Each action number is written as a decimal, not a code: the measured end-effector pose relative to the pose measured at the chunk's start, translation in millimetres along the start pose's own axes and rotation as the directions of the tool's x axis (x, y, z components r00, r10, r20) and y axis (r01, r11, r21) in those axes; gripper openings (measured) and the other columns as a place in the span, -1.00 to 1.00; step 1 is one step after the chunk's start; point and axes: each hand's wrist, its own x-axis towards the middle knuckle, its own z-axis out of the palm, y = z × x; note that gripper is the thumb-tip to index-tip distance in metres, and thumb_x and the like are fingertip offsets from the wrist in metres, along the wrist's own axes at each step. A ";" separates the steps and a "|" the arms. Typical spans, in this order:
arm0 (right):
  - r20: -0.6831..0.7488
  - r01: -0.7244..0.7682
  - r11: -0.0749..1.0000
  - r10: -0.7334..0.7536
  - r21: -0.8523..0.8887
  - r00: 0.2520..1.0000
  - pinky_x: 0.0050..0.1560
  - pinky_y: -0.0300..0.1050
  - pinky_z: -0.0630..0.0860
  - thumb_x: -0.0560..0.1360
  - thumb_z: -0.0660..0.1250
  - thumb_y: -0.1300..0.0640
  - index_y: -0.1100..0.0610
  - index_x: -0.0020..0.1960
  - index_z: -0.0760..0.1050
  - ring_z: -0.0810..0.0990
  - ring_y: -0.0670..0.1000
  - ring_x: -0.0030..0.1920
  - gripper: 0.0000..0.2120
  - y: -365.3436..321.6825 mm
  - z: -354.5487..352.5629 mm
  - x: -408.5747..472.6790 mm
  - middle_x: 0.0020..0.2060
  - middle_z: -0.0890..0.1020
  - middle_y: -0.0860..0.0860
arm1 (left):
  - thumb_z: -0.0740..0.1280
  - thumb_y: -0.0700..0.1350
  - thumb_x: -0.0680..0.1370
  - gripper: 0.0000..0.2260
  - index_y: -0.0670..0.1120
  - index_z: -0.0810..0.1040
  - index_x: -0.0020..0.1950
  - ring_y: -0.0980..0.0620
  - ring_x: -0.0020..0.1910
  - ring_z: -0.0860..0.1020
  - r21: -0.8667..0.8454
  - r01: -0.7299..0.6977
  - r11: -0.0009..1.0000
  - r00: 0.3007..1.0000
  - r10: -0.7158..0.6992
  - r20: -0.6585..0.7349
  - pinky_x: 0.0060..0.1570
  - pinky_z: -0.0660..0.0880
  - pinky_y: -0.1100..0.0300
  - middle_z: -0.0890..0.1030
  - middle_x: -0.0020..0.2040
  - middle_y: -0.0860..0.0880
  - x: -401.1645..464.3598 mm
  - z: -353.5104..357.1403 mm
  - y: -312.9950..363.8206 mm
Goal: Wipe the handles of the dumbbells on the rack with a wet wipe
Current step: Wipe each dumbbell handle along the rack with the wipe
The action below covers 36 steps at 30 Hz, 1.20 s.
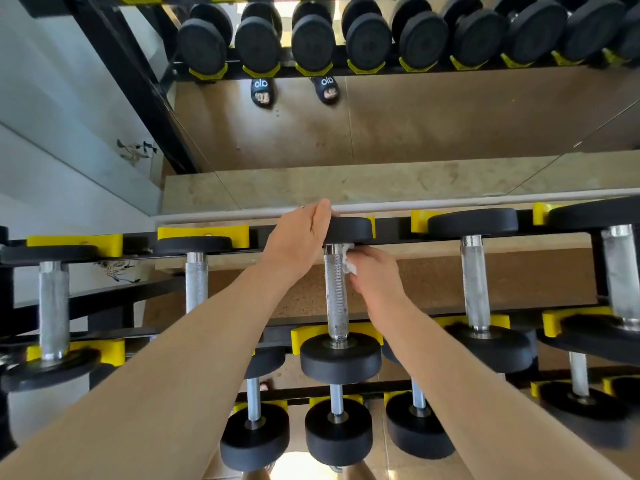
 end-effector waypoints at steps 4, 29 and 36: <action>0.067 0.594 0.658 -0.643 -0.462 0.763 -0.17 -0.39 0.43 0.61 0.24 0.16 0.09 0.06 0.59 0.54 -0.19 -0.20 -0.85 12.3 8.4 -40.8 -0.16 0.60 -0.12 | -0.03 0.16 0.71 -0.53 0.05 0.66 0.11 0.05 -0.05 0.59 -0.012 0.015 1.000 1.000 -0.015 0.007 0.09 0.57 -0.06 0.65 -0.09 0.01 0.9 0.0 -0.7; 0.069 -0.353 0.903 0.347 0.246 0.935 -0.37 -0.20 0.23 0.58 0.15 0.32 0.16 -0.16 0.45 0.27 -0.07 -0.42 -0.81 -2.6 0.9 -20.7 -0.35 0.37 0.05 | -0.03 0.14 0.74 -0.55 0.05 0.64 0.17 0.18 -0.04 0.56 -0.021 -0.020 1.000 0.999 0.020 0.026 0.10 0.58 -0.01 0.62 -0.10 0.11 0.7 -1.2 -3.2; 0.233 0.594 0.591 -0.574 -0.546 0.785 -0.13 -0.42 0.38 0.62 0.20 0.15 0.07 0.15 0.56 0.53 -0.21 -0.15 -0.81 0.1 4.0 -48.9 -0.08 0.59 -0.11 | -0.02 0.15 0.73 -0.56 0.07 0.64 0.15 0.15 -0.02 0.57 -0.032 -0.017 0.999 1.000 0.018 0.021 0.12 0.57 -0.02 0.63 -0.08 0.10 0.6 -1.1 -5.5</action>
